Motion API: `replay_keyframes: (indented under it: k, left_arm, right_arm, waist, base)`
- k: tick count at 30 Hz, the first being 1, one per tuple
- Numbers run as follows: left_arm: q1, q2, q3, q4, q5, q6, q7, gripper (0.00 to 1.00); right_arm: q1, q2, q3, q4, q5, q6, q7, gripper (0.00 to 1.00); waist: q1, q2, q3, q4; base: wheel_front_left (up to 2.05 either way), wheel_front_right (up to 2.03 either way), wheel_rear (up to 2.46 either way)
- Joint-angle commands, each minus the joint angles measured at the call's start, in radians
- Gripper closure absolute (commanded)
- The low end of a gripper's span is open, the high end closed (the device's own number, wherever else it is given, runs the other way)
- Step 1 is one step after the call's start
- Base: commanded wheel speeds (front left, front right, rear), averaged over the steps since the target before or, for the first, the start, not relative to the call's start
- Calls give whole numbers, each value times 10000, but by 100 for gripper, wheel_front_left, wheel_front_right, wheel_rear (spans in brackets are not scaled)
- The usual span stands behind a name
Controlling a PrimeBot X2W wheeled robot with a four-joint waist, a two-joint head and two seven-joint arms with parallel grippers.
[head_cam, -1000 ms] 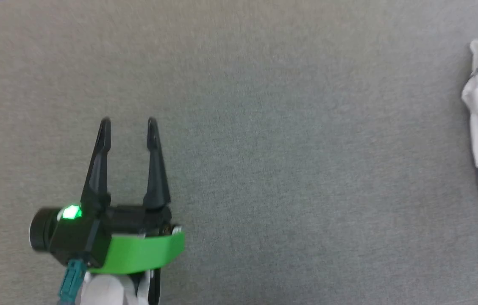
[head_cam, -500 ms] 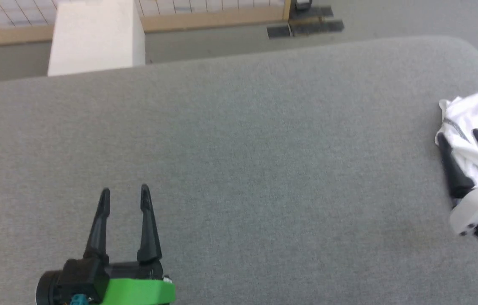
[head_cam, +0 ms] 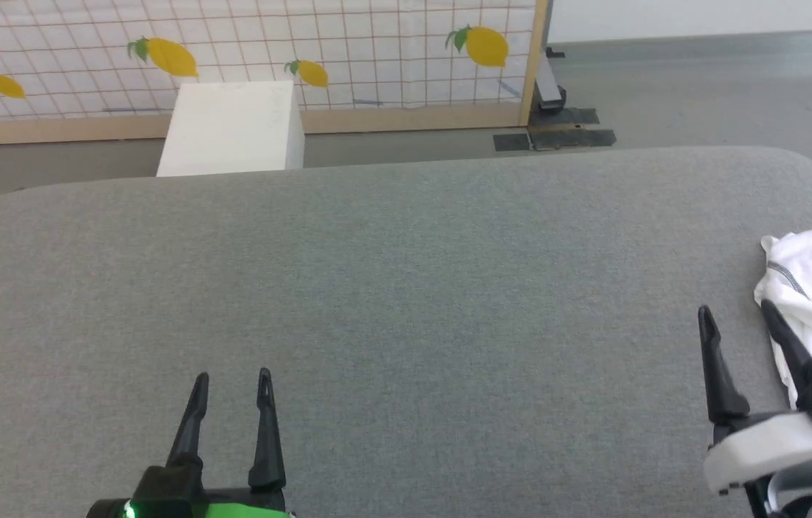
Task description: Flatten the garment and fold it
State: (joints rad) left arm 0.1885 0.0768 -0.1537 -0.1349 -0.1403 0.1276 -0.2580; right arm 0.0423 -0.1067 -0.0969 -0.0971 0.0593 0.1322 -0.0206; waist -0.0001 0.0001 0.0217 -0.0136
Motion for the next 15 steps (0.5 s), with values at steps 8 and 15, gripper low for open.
replay_keyframes:
  k: [8, 15]
  left_arm:
    - [345, -24, -160, 148, 147, -104, -37, 0]
    - [276, -71, -134, 44, 299, -99, -37, 0]
  right_arm:
    - [945, 555, -301, 274, -469, -15, -832, 0]
    - [781, 562, -144, 504, -110, -15, -1025, 0]
  waist:
    - [1, -1, -105, 178]
    - [1, -1, 57, 94]
  base:
    - [0, 0, 0]
    - [0, 0, 0]
